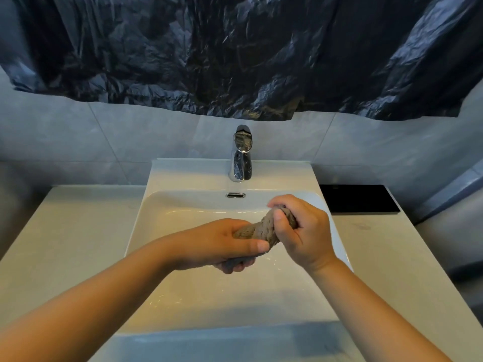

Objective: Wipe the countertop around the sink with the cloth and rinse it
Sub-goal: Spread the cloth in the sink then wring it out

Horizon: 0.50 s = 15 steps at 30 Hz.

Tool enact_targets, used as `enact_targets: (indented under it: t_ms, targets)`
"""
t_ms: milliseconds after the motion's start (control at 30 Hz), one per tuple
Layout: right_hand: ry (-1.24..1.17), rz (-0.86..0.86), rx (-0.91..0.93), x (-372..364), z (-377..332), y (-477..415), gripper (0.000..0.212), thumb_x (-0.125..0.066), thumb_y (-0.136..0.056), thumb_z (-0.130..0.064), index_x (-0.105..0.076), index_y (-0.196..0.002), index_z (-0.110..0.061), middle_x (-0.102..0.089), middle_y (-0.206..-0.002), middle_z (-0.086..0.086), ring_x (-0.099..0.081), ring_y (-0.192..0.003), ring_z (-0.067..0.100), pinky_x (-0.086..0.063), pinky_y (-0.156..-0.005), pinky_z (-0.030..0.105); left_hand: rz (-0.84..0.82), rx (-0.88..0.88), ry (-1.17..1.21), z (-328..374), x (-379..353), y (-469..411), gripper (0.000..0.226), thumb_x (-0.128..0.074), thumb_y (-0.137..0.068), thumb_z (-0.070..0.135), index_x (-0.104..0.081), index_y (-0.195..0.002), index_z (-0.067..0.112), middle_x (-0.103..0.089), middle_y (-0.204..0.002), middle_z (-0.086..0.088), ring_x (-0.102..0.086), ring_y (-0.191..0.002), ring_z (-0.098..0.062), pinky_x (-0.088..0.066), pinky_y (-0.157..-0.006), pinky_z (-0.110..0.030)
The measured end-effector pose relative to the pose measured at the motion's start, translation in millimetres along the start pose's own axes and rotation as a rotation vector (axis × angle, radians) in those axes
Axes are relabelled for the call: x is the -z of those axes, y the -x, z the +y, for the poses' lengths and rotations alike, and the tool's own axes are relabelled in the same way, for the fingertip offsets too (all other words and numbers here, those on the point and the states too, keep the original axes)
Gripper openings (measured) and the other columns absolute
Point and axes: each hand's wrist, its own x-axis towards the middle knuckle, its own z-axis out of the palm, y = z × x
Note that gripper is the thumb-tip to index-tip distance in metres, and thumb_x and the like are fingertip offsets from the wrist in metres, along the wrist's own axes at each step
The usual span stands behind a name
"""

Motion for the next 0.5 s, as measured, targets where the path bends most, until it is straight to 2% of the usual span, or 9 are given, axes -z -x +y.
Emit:
enact_targets:
  t_ms: [67, 100, 167, 267, 367, 433, 500]
  targets:
    - [0.069, -0.073, 0.079, 5, 8, -6, 0.035, -0.038, -0.093, -0.033, -0.064, -0.079, -0.015, -0.059, -0.065, -0.005, -0.052, -0.057, 0.010, -0.044, -0.049, 0.026, 0.085, 0.000, -0.175, 4, -7, 1, 0.029, -0.063, -0.087, 0.042, -0.053, -0.096, 0.016, -0.058, -0.076, 0.001, -0.053, -0.066, -0.011, -0.049, -0.064, -0.025]
    - [0.098, -0.093, 0.108, 7, 10, -9, 0.036, -0.037, -0.094, -0.032, -0.063, -0.077, -0.014, -0.057, -0.062, -0.005, -0.049, -0.054, 0.009, -0.041, -0.048, 0.021, 0.149, 0.002, -0.256, 6, -10, 1, 0.030, -0.064, -0.086, 0.044, -0.053, -0.100, 0.019, -0.060, -0.078, 0.003, -0.056, -0.067, -0.010, -0.051, -0.066, -0.026]
    - [0.155, -0.105, 0.138, 9, 10, -14, 0.036, -0.036, -0.094, -0.031, -0.061, -0.073, -0.015, -0.053, -0.058, -0.006, -0.043, -0.052, 0.007, -0.032, -0.048, 0.012, 0.284, -0.001, -0.431, 7, -13, -1, 0.035, -0.063, -0.084, 0.050, -0.052, -0.106, 0.025, -0.061, -0.088, 0.004, -0.060, -0.073, -0.009, -0.054, -0.070, -0.030]
    - [0.210, -0.114, 0.120, 7, 11, -16, 0.037, -0.034, -0.093, -0.032, -0.059, -0.071, -0.017, -0.051, -0.056, -0.007, -0.042, -0.050, 0.007, -0.029, -0.047, 0.012, 0.423, -0.008, -0.678, 5, -15, -4, 0.039, -0.058, -0.084, 0.056, -0.047, -0.107, 0.026, -0.058, -0.090, 0.006, -0.057, -0.077, -0.010, -0.051, -0.067, -0.031]
    - [0.224, -0.168, 0.021, 1, 11, -14, 0.039, -0.029, -0.093, -0.039, -0.056, -0.071, -0.023, -0.047, -0.056, -0.011, -0.046, -0.051, 0.011, -0.036, -0.045, 0.021, 0.534, -0.052, -0.850, -1, -19, -6, 0.039, -0.053, -0.087, 0.056, -0.044, -0.105, 0.023, -0.058, -0.087, 0.004, -0.055, -0.073, -0.012, -0.045, -0.062, -0.030]
    - [0.191, -0.241, -0.115, -4, 7, -12, 0.039, -0.025, -0.089, -0.046, -0.051, -0.068, -0.027, -0.046, -0.056, -0.010, -0.049, -0.054, 0.014, -0.040, -0.047, 0.027, 0.577, -0.059, -0.938, -5, -20, -7, 0.037, -0.050, -0.089, 0.056, -0.043, -0.104, 0.022, -0.060, -0.087, 0.003, -0.056, -0.073, -0.015, -0.047, -0.063, -0.032]
    - [0.115, -0.323, -0.290, -10, 3, -11, 0.040, -0.025, -0.083, -0.047, -0.048, -0.061, -0.023, -0.047, -0.055, -0.003, -0.049, -0.058, 0.017, -0.042, -0.051, 0.035, 0.593, -0.059, -0.996, -7, -18, -7, 0.035, -0.048, -0.091, 0.054, -0.042, -0.101, 0.022, -0.060, -0.086, 0.002, -0.057, -0.072, -0.018, -0.046, -0.062, -0.033]
